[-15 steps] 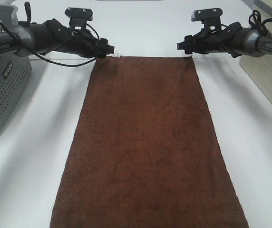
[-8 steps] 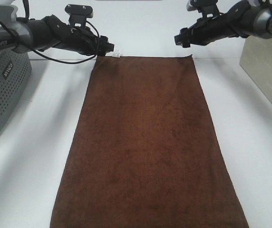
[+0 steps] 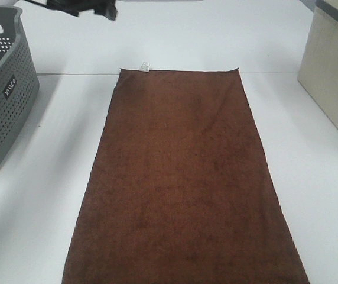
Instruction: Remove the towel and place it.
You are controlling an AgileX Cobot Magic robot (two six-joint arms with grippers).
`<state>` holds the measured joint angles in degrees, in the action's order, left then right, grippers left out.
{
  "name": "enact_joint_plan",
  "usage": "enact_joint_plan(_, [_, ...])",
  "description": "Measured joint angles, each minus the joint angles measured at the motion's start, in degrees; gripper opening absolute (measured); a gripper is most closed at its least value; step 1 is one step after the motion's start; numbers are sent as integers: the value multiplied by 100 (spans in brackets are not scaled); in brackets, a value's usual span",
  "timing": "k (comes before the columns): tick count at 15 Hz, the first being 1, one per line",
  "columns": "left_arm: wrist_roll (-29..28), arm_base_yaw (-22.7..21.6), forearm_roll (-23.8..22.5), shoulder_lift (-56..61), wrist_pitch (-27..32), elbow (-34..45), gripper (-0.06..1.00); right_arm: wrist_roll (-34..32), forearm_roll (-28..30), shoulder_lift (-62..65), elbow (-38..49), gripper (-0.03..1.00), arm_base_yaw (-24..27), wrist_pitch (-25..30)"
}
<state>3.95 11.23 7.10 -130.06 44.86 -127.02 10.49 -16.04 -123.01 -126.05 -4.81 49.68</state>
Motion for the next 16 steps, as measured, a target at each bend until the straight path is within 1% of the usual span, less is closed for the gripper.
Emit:
enact_joint_plan(1, [-395, -212, -304, 332, 430, 0, 78, -241, 189, 235, -6, 84, 166, 241])
enact_joint_plan(2, [-647, -481, -527, 602, 911, 0, 78, -367, 292, 435, -6, 84, 350, 493])
enact_joint_plan(3, [-710, -625, -590, 733, 1140, 0, 78, -407, 361, 636, -6, 84, 510, 848])
enact_joint_plan(4, [-733, -854, -710, 945, 1536, 0, 78, -424, 413, 728, -6, 84, 544, 997])
enact_joint_plan(5, [-653, -1014, -710, 1117, 1874, 0, 78, -430, 573, 877, -6, 84, 561, 1324])
enact_joint_plan(7, [-447, -1094, -819, 1490, 2378, 0, 78, -447, 716, 1186, 0, 84, 561, 1816])
enact_joint_plan(8, [-395, -1094, -825, 1667, 2441, 11, 78, -470, 745, 1387, 57, 84, 556, 1914])
enact_joint_plan(9, [-395, -1094, -825, 1931, 2441, 183, 78, -476, 768, 1667, 281, 84, 556, 1919])
enact_joint_plan(10, [-395, -1094, -808, 2338, 2441, 550, 78, -493, 768, 2045, 705, 84, 556, 1937])
enact_joint_plan(11, [-395, -1094, -779, 2779, 2435, 1163, 78, -544, 768, 2550, 1272, 84, 556, 1942])
enact_joint_plan(12, [-395, -1094, -710, 3340, 2389, 1954, 78, -630, 768, 3088, 1885, 84, 556, 1954])
enact_joint_plan(14, [-395, -1094, -636, 4578, 1942, 3564, 78, -773, 665, 4418, 3323, 84, 556, 1960])
enact_joint_plan(16, [-561, -1094, -710, 5838, 1473, 5053, 78, -854, 573, 5781, 4572, 84, 556, 1879])
